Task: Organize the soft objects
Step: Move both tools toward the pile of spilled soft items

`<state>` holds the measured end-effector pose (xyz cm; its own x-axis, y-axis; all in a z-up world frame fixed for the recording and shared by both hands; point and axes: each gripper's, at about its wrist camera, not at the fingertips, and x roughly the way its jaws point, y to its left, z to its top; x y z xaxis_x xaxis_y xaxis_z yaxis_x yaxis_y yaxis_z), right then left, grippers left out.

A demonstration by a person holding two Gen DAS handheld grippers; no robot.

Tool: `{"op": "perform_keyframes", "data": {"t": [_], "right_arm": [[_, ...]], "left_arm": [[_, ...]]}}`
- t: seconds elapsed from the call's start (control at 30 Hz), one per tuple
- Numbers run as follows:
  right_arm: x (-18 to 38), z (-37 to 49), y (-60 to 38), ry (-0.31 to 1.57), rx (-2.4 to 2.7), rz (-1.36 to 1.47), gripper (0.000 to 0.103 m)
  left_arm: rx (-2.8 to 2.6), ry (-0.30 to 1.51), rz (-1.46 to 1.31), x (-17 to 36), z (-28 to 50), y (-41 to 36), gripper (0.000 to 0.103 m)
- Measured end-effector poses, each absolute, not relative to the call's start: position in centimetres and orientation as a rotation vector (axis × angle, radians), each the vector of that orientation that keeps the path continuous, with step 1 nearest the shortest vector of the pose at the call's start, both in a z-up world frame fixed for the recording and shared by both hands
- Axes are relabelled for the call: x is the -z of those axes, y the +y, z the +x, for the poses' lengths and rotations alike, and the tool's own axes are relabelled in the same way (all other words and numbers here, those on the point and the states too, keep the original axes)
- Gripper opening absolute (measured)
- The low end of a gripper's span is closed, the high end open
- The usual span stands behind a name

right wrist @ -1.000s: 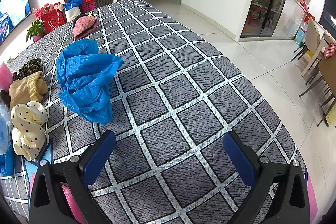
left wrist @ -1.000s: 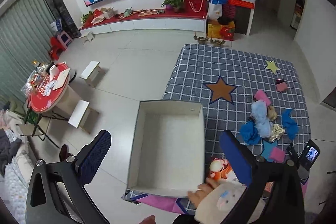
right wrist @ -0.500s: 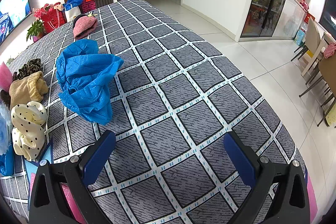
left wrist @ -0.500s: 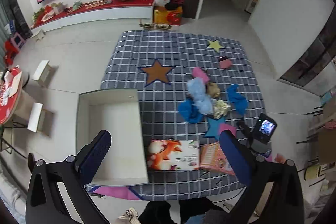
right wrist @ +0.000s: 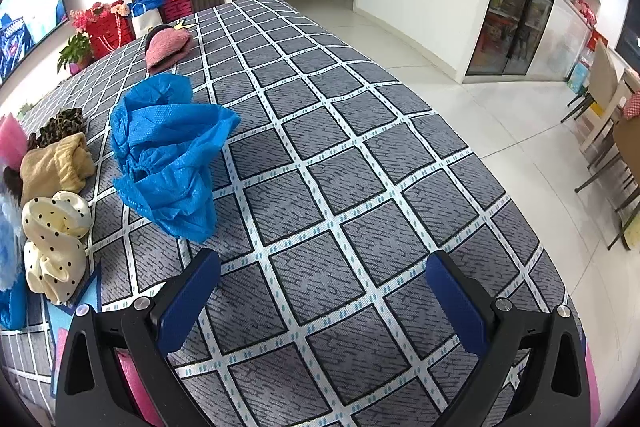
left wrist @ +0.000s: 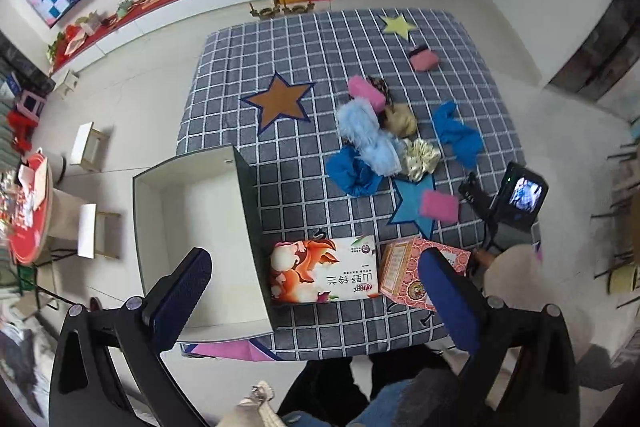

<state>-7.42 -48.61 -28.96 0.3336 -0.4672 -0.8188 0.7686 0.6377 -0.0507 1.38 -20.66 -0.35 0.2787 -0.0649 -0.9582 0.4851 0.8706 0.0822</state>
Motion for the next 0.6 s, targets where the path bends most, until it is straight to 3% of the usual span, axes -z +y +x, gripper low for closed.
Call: {"op": "perform_keyframes", "data": {"t": [0.27,0.37,0.5,0.6], "right_arm": [[29.8,-7.7,-49.0,0.919,0.835,0.385,0.103],[29.6,-6.5,-50.5,1.039,0.773,0.412,0.103],[28.6,-5.2,-53.7,1.243,0.51,0.542,0.103],[25.2,-4.6,-55.3,1.217,0.413,0.563,0.103]], "left_arm": [[0.245,1.179,0.441,1.3,4.2,-22.9,0.103],[0.252,1.17,0.454,2.3,6.4,-24.2,0.103],[0.354,1.244,0.407,6.2,9.9,-26.6,0.103],[0.362,1.317,0.408,11.1,12.6,-29.0,0.103]]}}
